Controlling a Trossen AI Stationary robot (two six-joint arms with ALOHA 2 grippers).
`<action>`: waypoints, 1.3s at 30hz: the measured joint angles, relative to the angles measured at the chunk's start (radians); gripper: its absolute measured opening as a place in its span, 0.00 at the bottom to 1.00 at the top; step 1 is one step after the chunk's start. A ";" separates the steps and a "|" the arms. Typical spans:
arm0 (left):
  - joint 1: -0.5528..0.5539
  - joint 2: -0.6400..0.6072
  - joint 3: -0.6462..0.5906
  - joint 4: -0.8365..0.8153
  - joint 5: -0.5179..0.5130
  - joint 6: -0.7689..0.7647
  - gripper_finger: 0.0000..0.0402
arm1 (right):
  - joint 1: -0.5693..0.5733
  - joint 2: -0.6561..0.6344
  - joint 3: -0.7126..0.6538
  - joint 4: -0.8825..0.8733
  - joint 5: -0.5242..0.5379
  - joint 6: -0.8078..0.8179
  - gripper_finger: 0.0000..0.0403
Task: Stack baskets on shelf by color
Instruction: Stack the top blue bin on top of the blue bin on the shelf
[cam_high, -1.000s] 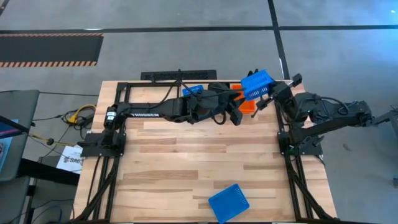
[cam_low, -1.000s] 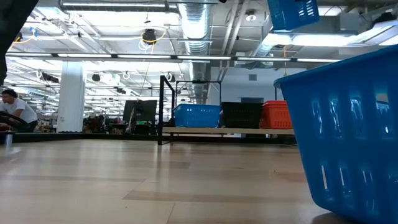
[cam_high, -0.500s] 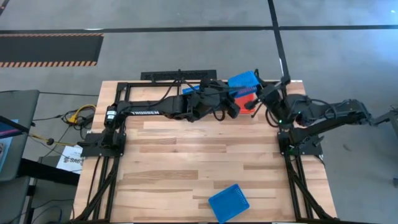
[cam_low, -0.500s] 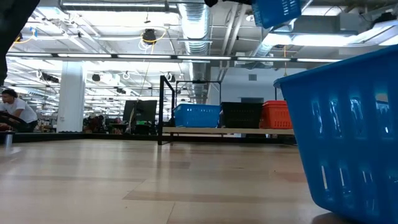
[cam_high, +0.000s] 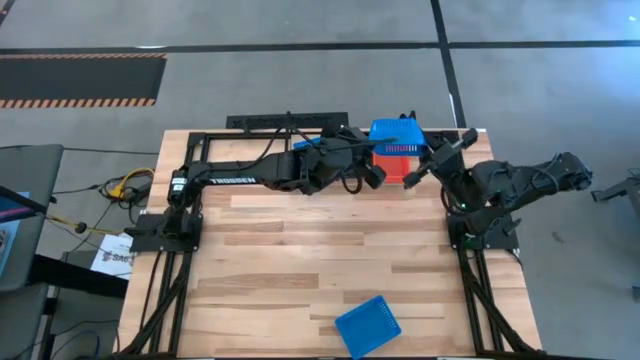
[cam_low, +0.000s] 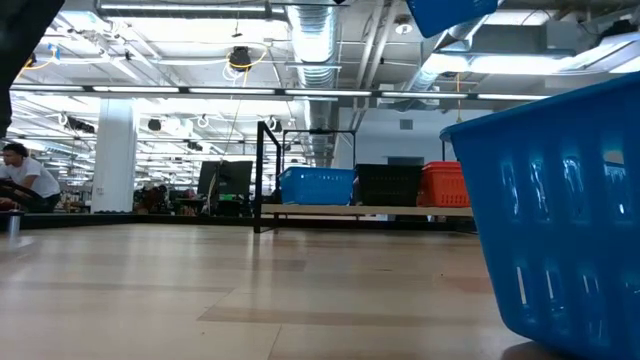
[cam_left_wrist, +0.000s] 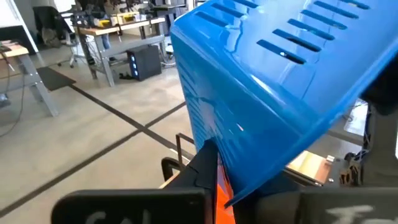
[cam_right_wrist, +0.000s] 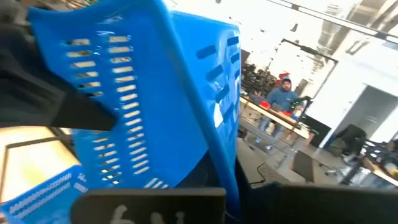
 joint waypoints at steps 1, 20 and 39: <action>0.000 0.000 0.000 0.000 0.002 -0.003 0.01 | 0.009 0.000 0.000 0.001 0.007 0.000 0.04; 0.021 -0.001 0.002 -0.141 -0.147 -0.054 0.00 | 0.260 0.001 0.036 0.125 0.068 -0.002 0.68; 0.241 -0.027 0.152 -0.835 0.474 -0.493 0.00 | 0.549 -0.006 0.112 0.123 0.249 -0.136 0.68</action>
